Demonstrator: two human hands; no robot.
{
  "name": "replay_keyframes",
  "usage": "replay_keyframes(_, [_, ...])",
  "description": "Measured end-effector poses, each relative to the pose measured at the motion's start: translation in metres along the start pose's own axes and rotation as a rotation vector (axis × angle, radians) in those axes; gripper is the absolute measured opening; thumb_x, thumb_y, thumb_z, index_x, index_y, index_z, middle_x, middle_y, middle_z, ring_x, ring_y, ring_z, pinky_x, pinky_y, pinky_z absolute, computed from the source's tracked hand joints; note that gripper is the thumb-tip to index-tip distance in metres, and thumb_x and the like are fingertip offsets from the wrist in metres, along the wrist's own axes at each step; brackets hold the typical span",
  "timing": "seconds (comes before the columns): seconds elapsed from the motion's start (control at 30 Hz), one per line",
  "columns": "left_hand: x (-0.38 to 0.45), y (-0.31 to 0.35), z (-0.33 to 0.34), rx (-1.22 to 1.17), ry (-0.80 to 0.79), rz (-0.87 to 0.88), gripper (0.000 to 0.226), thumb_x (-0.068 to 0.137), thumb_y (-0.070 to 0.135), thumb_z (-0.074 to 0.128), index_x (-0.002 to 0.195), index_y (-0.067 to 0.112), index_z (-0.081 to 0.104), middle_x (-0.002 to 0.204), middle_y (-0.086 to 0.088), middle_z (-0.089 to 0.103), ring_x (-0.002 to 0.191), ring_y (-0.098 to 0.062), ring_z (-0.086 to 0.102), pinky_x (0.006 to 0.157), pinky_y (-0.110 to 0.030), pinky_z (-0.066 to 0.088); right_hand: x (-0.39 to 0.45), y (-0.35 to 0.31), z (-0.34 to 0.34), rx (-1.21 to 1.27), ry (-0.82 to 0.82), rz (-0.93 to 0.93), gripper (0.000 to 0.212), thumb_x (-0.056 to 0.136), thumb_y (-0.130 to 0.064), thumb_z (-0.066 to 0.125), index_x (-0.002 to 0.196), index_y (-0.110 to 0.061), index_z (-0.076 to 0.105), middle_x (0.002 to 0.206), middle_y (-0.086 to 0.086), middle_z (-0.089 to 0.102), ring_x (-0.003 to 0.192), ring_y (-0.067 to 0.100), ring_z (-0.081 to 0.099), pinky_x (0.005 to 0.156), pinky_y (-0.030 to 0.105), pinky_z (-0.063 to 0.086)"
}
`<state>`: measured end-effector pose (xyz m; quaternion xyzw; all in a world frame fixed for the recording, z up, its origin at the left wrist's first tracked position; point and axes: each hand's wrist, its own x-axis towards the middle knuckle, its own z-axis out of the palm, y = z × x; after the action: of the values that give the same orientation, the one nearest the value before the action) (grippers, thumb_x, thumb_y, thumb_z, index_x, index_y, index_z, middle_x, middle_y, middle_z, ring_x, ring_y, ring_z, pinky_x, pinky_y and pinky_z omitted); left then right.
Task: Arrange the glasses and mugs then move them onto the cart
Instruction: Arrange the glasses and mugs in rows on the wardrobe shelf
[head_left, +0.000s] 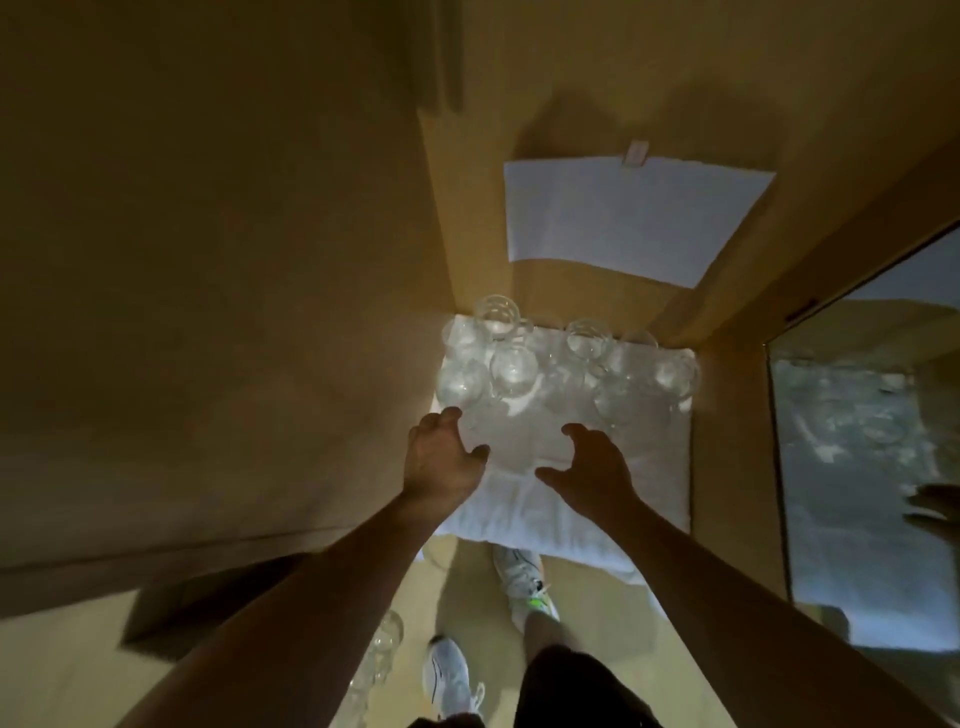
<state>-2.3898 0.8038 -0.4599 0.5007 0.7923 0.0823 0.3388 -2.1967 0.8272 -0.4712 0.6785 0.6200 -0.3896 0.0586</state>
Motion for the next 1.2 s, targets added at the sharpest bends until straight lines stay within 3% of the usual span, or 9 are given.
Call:
replay_keyframes(0.13, [0.032, -0.003, 0.019, -0.136, 0.008, -0.202, 0.068, 0.087, 0.036, 0.075, 0.144, 0.010, 0.048, 0.139, -0.014, 0.054, 0.131, -0.033, 0.050, 0.109, -0.039, 0.041, 0.044, 0.008, 0.004, 0.053, -0.028, 0.062, 0.082, 0.084, -0.044, 0.076, 0.150, -0.015, 0.038, 0.145, 0.016, 0.047, 0.136, 0.031, 0.045, 0.109, 0.036, 0.037])
replay_keyframes(0.27, [0.068, -0.015, 0.040, -0.212, -0.014, -0.332, 0.074, 0.085, 0.041, 0.075, 0.145, 0.011, 0.044, 0.139, -0.016, 0.054, 0.127, -0.035, 0.052, 0.104, -0.048, 0.047, 0.085, 0.015, 0.013, 0.088, -0.012, 0.094, 0.080, 0.084, -0.042, 0.077, 0.149, -0.014, 0.040, 0.144, 0.018, 0.049, 0.135, 0.032, 0.045, 0.109, 0.038, 0.037])
replay_keyframes(0.4, [0.093, -0.023, 0.063, -0.234, -0.047, -0.403, 0.075, 0.086, 0.038, 0.075, 0.148, 0.012, 0.041, 0.143, -0.017, 0.050, 0.132, -0.034, 0.049, 0.106, -0.043, 0.045, 0.115, 0.022, 0.023, 0.103, 0.141, 0.038, 0.076, 0.084, -0.033, 0.079, 0.147, -0.008, 0.043, 0.143, 0.019, 0.049, 0.135, 0.035, 0.043, 0.111, 0.041, 0.034])
replay_keyframes(0.57, [0.124, -0.028, 0.092, -0.297, -0.083, -0.480, 0.074, 0.087, 0.037, 0.074, 0.149, 0.012, 0.042, 0.143, -0.015, 0.051, 0.133, -0.030, 0.049, 0.104, -0.035, 0.041, 0.154, 0.031, 0.033, 0.017, 0.231, 0.007, 0.089, 0.085, -0.033, 0.078, 0.156, -0.013, 0.028, 0.159, 0.020, 0.028, 0.146, 0.038, 0.026, 0.115, 0.045, 0.028])
replay_keyframes(0.7, [0.138, -0.037, 0.112, -0.356, -0.116, -0.532, 0.078, 0.087, 0.037, 0.075, 0.152, 0.012, 0.039, 0.151, -0.012, 0.046, 0.137, -0.028, 0.046, 0.107, -0.038, 0.041, 0.178, 0.038, 0.045, -0.027, 0.258, -0.027, 0.096, 0.084, -0.029, 0.080, 0.158, -0.016, 0.022, 0.163, 0.019, 0.016, 0.148, 0.039, 0.019, 0.116, 0.048, 0.029])
replay_keyframes(0.83, [0.151, -0.046, 0.129, -0.463, -0.144, -0.606, 0.077, 0.088, 0.034, 0.075, 0.152, 0.015, 0.038, 0.154, -0.009, 0.042, 0.135, -0.027, 0.048, 0.098, -0.033, 0.044, 0.197, 0.044, 0.058, -0.086, 0.258, -0.080, 0.099, 0.080, -0.029, 0.082, 0.158, -0.014, 0.022, 0.159, 0.021, 0.026, 0.147, 0.040, 0.022, 0.117, 0.050, 0.030])
replay_keyframes(0.97, [0.161, -0.053, 0.141, -0.734, -0.174, -0.734, 0.065, 0.090, 0.029, 0.074, 0.148, 0.022, 0.044, 0.137, -0.004, 0.053, 0.111, -0.019, 0.057, 0.102, -0.041, 0.051, 0.206, 0.050, 0.064, -0.076, 0.339, -0.112, 0.098, 0.077, -0.023, 0.084, 0.156, -0.013, 0.027, 0.153, 0.021, 0.035, 0.143, 0.040, 0.029, 0.112, 0.051, 0.037])
replay_keyframes(1.07, [0.166, -0.058, 0.145, -0.888, -0.233, -0.764, 0.052, 0.093, 0.025, 0.072, 0.140, 0.024, 0.051, 0.137, -0.004, 0.053, 0.124, -0.024, 0.052, 0.097, -0.042, 0.053, 0.211, 0.052, 0.064, -0.050, 0.381, -0.125, 0.092, 0.077, -0.021, 0.083, 0.153, -0.011, 0.032, 0.147, 0.022, 0.041, 0.138, 0.039, 0.036, 0.108, 0.047, 0.039])
replay_keyframes(1.2, [0.165, -0.062, 0.144, -0.939, -0.261, -0.765, 0.037, 0.095, 0.026, 0.069, 0.129, 0.021, 0.055, 0.128, -0.004, 0.057, 0.119, -0.025, 0.055, 0.097, -0.043, 0.054, 0.212, 0.049, 0.060, -0.002, 0.338, -0.174, 0.085, 0.075, -0.016, 0.085, 0.146, -0.007, 0.039, 0.140, 0.017, 0.051, 0.134, 0.035, 0.043, 0.111, 0.044, 0.039])
